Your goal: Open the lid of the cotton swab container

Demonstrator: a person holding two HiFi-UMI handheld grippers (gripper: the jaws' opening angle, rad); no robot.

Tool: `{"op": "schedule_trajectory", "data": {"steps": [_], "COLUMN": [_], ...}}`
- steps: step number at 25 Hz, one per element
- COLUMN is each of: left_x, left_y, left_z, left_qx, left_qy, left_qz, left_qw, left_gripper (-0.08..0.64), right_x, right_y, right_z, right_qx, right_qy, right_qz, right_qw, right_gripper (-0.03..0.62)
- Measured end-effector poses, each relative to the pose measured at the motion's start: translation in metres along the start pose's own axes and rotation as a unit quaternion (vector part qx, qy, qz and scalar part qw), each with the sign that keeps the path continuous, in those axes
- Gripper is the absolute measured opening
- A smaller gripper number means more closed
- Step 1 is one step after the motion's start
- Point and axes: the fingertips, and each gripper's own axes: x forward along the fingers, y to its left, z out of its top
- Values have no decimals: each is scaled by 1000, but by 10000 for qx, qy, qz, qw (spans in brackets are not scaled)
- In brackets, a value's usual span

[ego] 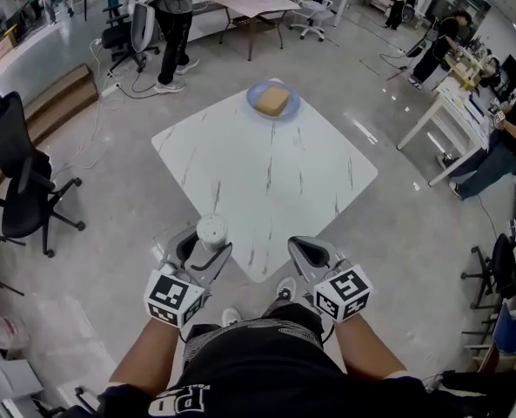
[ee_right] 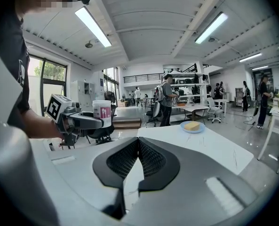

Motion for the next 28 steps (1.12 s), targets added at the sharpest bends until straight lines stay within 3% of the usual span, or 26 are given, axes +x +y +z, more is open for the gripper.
{"op": "schedule_trajectory", "data": {"steps": [13,16,28], "left_x": [4,4,8], "left_y": [2,0,1], "left_z": [6,6,8], "left_qx": [115,133,129], "left_qy": [-66,-81,-128], "left_qz": [-47,-84,-113], "left_qw": [9999,9998,9998], "left_gripper": [306,307,307], "right_x": [4,5,9], "right_y": [-3,0,-2], "right_z": [5,5,15], "right_qx": [71,68,-7], "right_qy": [-41,-7,-109], "right_qz": [104,173,212], "right_qw": [9999,9998,9997], "right_gripper": [5,80,181]}}
